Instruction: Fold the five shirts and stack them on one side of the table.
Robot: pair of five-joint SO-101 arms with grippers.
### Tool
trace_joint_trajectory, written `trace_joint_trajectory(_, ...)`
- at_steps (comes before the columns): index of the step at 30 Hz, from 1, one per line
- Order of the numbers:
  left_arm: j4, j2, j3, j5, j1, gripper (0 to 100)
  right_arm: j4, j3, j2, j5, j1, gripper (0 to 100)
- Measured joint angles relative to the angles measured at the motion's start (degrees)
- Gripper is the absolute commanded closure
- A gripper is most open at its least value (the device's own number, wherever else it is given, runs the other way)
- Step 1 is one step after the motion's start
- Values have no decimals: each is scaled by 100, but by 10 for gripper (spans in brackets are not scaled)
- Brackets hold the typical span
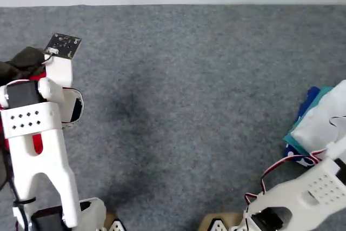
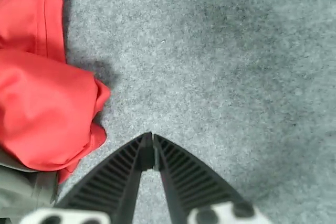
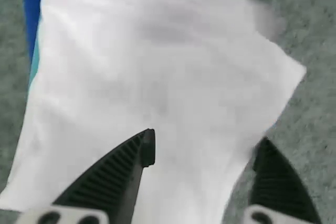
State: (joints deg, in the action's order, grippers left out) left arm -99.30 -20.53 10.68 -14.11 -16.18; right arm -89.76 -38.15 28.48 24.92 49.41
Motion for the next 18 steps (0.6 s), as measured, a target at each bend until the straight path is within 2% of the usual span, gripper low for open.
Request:
trace_joint_trajectory(6,0,0,0,0,0,995,-941,-9,-448,0,-132,687)
trace_joint_trajectory(8,0,0,0,0,0,995,-1064,-44,-554,0,-290,754)
trace_joint_trajectory(12,0,0,0,0,0,995,-1064,-35,-571,-334,-536,972)
trace_joint_trajectory(13,0,0,0,9,0,995,-1064,-35,-501,-404,-624,998)
trace_joint_trajectory(15,0,0,0,18,0,995,-1064,-44,-211,-527,-826,959)
trace_joint_trajectory(18,0,0,0,18,0,995,-1073,-44,431,-747,-1143,991)
